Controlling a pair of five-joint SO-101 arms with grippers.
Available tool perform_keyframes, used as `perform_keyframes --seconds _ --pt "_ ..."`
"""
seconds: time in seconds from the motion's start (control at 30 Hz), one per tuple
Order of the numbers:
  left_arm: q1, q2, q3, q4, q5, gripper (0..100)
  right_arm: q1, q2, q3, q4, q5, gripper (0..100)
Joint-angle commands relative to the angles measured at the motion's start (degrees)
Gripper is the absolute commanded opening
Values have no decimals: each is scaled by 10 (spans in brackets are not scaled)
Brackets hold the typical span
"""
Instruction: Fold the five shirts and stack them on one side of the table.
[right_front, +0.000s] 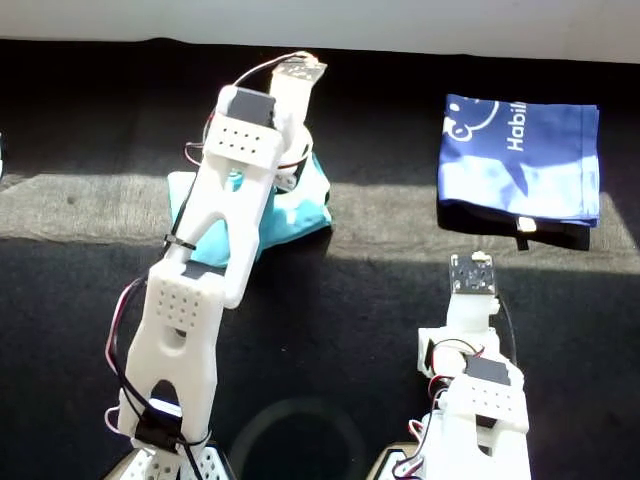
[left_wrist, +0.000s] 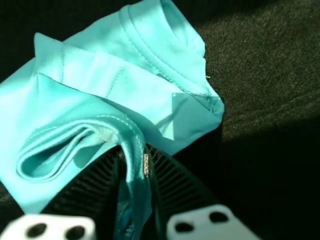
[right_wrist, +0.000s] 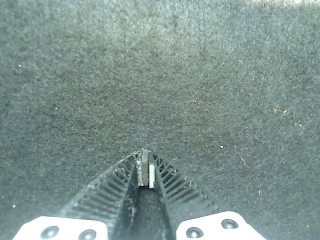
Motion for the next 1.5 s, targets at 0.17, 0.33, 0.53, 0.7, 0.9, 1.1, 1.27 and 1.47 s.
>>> perform_keyframes --seconds 0.17,0.33,0.53,0.7,0.9,1.1,1.27,1.47 --pt "29 69 -160 -5 4 9 2 0 8 -9 -5 7" --pt "34 95 -176 -10 4 14 2 0 8 -10 -5 7" --pt "38 102 -179 -9 4 174 2 0 7 -10 -5 7" --pt "13 46 -211 7 4 202 2 0 7 -10 -5 7" --pt "-35 16 -174 55 2 0 2 0 7 -10 -5 7" --pt "-21 41 -75 55 3 9 2 0 7 -10 -5 7" --pt "13 88 -76 -7 3 11 2 0 7 -10 -5 7" --pt "26 127 -76 -131 3 92 2 0 7 -10 -5 7"
